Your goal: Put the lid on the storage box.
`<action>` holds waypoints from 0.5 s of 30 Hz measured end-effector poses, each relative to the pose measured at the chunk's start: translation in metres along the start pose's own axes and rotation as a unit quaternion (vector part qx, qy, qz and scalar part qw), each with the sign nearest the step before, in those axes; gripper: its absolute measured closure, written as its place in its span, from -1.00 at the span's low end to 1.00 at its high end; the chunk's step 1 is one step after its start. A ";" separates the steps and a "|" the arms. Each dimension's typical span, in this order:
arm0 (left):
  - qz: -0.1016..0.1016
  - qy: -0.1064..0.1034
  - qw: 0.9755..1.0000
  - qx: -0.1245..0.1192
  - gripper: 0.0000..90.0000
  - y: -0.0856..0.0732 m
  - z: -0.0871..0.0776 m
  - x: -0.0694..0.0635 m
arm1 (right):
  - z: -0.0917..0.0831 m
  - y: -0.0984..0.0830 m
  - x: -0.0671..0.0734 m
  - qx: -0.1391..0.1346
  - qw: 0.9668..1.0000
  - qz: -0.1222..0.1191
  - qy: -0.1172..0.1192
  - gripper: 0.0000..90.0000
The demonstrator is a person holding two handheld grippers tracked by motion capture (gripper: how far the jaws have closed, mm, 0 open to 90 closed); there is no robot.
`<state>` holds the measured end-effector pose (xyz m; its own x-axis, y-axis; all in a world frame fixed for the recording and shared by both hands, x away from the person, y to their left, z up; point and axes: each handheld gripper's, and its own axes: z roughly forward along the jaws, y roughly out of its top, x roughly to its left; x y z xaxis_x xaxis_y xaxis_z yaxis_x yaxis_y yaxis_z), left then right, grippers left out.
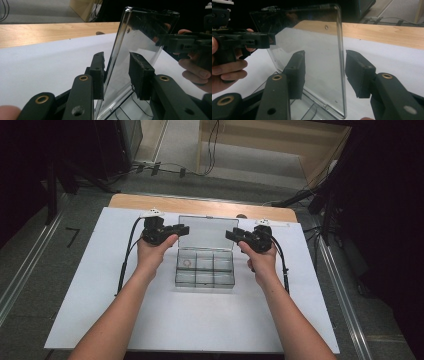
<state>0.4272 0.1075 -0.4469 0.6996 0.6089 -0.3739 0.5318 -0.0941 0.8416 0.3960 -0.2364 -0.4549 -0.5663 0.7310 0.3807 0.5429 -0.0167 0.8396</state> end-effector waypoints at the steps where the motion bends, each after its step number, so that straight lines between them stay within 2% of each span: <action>1: 0.001 -0.002 1.000 -0.001 0.45 0.000 -0.001 0.000 | -0.001 0.002 0.003 0.003 1.000 -0.001 -0.003 0.09; 8: 0.009 -0.006 1.000 -0.003 0.42 -0.005 -0.006 -0.005 | -0.004 0.005 0.012 0.004 1.000 -0.022 -0.015 0.16; 15: 0.022 -0.006 1.000 -0.002 0.40 -0.008 -0.010 -0.008 | -0.007 0.000 0.014 -0.003 0.999 -0.030 -0.012 0.26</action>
<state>0.4126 0.1113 -0.4461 0.7277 0.5948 -0.3415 0.4987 -0.1171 0.8588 0.3835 -0.2312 -0.4464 -0.5833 0.7466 0.3198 0.5039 0.0237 0.8635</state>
